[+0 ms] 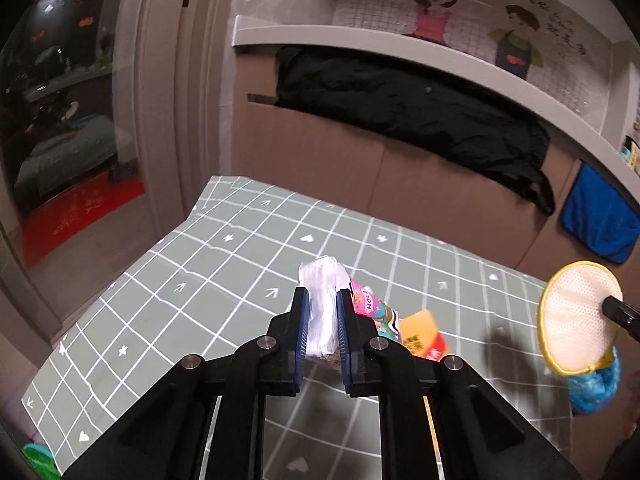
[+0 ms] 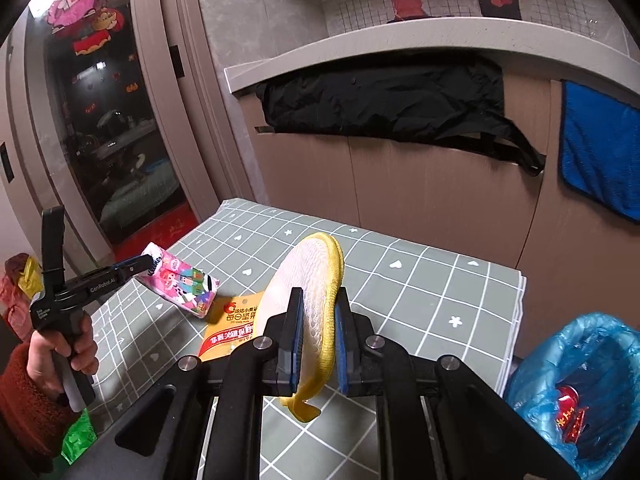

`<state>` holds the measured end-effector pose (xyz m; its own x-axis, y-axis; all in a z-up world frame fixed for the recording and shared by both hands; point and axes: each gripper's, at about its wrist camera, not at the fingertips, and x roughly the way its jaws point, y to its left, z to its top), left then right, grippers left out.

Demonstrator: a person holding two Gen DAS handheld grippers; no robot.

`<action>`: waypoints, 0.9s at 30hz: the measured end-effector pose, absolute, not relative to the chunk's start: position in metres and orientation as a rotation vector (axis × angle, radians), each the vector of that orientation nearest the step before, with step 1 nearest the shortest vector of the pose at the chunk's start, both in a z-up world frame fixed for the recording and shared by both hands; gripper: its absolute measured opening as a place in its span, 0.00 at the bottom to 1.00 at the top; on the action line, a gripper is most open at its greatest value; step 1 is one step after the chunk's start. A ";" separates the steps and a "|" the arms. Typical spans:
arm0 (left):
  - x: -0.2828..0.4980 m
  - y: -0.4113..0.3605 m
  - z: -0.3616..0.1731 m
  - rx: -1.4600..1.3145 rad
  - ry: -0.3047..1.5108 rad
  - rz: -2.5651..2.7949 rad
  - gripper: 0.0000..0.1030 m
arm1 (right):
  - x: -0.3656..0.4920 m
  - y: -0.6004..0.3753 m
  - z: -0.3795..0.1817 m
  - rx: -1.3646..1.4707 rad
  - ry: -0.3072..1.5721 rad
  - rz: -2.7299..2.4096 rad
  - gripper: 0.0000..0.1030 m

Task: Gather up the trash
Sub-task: 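Carry the pink tissue pack and yellow sponge over the blue bin with both grippers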

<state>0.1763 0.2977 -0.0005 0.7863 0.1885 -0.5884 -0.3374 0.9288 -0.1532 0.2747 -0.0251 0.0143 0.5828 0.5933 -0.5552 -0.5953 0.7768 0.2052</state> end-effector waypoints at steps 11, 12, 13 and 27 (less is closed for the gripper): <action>0.166 0.242 0.048 -0.159 0.507 0.207 0.13 | 0.263 -0.051 0.025 0.027 0.599 0.661 0.12; 0.166 0.236 0.052 -0.152 0.501 0.195 0.13 | 0.261 -0.053 0.027 0.028 0.593 0.658 0.12; 0.167 0.229 0.055 -0.146 0.494 0.182 0.13 | 0.261 -0.055 0.029 0.028 0.587 0.656 0.12; 0.204 0.110 0.094 -0.070 0.422 -0.042 0.13 | 0.249 -0.132 0.066 0.040 0.453 0.526 0.12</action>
